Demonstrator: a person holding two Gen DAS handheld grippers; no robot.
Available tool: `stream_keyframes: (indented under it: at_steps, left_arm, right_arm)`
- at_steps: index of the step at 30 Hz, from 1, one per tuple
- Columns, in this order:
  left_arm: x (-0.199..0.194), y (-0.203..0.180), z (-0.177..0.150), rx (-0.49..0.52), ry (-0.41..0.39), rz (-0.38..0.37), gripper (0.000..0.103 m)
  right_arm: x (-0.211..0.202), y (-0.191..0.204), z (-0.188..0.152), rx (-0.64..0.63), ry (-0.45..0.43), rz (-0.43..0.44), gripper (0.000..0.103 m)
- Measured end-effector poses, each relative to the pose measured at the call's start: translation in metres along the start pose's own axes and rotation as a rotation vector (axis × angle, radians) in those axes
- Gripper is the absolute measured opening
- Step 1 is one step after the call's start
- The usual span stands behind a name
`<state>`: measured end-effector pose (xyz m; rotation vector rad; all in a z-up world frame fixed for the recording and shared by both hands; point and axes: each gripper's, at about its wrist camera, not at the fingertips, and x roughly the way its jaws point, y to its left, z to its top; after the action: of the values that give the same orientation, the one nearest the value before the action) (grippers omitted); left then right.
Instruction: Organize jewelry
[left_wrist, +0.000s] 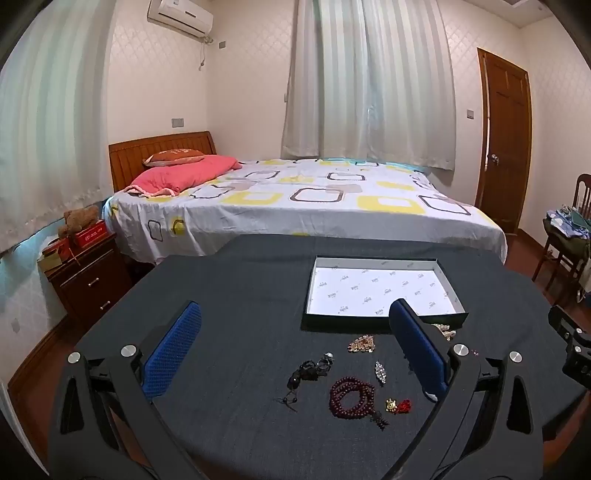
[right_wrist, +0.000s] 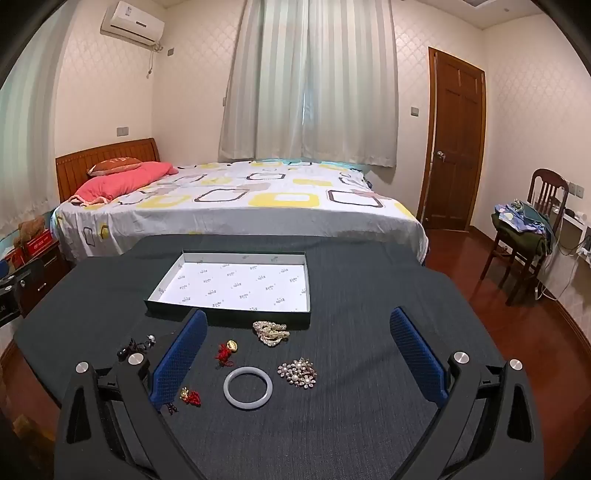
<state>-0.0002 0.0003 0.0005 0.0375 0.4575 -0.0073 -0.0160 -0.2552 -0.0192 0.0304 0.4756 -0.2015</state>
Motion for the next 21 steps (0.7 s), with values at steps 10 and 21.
stream_keyframes:
  at_steps: [10,21]
  left_arm:
    - [-0.016,-0.009,0.021,0.0,-0.01,-0.034,0.099]
    - [-0.023,-0.01,0.029,-0.008,-0.025,-0.058,0.099]
  right_arm:
    - [-0.003,-0.001,0.005,-0.001,-0.008,0.0,0.096]
    - [-0.014,-0.004,0.016,-0.005,-0.027,0.007,0.096]
